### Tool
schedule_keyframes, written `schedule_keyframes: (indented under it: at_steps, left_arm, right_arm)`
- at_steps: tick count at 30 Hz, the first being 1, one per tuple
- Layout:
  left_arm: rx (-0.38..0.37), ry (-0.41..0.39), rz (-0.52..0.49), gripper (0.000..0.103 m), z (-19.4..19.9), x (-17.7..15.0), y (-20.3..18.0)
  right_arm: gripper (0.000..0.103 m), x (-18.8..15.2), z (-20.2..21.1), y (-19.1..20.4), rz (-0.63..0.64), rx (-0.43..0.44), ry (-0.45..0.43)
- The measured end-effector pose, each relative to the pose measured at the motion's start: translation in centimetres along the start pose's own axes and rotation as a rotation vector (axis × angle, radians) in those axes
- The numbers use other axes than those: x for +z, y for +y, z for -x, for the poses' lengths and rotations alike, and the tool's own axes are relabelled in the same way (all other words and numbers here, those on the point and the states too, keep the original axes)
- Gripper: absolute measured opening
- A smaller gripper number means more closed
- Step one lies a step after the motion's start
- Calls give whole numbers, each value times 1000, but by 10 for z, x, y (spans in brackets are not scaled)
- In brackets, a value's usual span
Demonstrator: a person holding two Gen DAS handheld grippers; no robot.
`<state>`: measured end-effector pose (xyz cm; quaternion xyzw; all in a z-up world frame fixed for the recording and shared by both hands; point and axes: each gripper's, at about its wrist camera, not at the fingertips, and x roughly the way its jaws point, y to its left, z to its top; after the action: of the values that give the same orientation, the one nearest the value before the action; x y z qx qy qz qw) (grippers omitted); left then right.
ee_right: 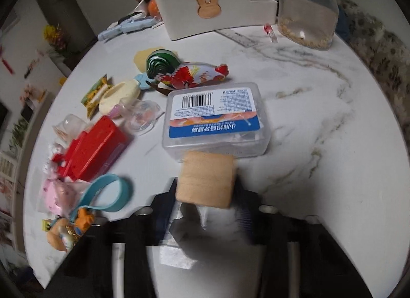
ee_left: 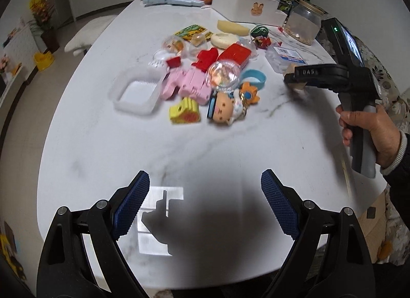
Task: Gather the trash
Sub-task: 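Grasp the wooden block with the right gripper while the left grasps the keychain doll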
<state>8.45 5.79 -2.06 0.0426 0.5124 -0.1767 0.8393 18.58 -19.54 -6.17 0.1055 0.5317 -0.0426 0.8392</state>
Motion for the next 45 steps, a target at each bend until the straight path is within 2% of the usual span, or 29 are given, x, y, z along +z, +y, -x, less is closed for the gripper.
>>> schedule_keyframes:
  at_steps: [3,7,11,13,15,17,18,21,23,30,37,42,45]
  left_arm:
    - [-2,-25,-67,87,-12,14,-12]
    - [45,-78,-182,87,-33,37,-36]
    - [25,-23,-194,87,-73,58,-44]
    - [5,23,-172,72,-94,61,-43]
    - [11,-19,-177,48,-96,61,-45]
    - [-40,0,-161,46,-94,64,-44]
    - [-71,2,-133,46,-91,64,-42]
    - [-84,-21,-84,46,-69,59,-38]
    - [-109,-58,-60,46,-41,52,-37]
    - [-129,-146,-65,46,42,27,-57]
    - [-128,-211,-60,46,95,5,-78]
    - [-119,-214,-95,46,124,-28,-98]
    - [-117,-182,-108,46,133,-55,-109]
  right_arm:
    - [38,-15,8,-2,19,20,20]
    - [38,-38,21,-19,-16,37,33]
    - [38,-58,33,-35,-38,50,51]
    - [38,-65,38,-41,-43,49,55]
    - [38,-71,41,-47,-49,54,54]
    - [38,-79,46,-53,-53,52,54]
    - [38,-83,48,-55,-52,51,53]
    - [37,-89,54,-58,-40,61,54]
    - [37,-93,65,-59,-24,82,50]
    - [36,-111,112,-54,48,198,34]
    - [35,-128,165,-47,152,276,-4]
    - [35,-155,197,-46,224,340,2]
    - [36,-179,207,-44,271,391,51]
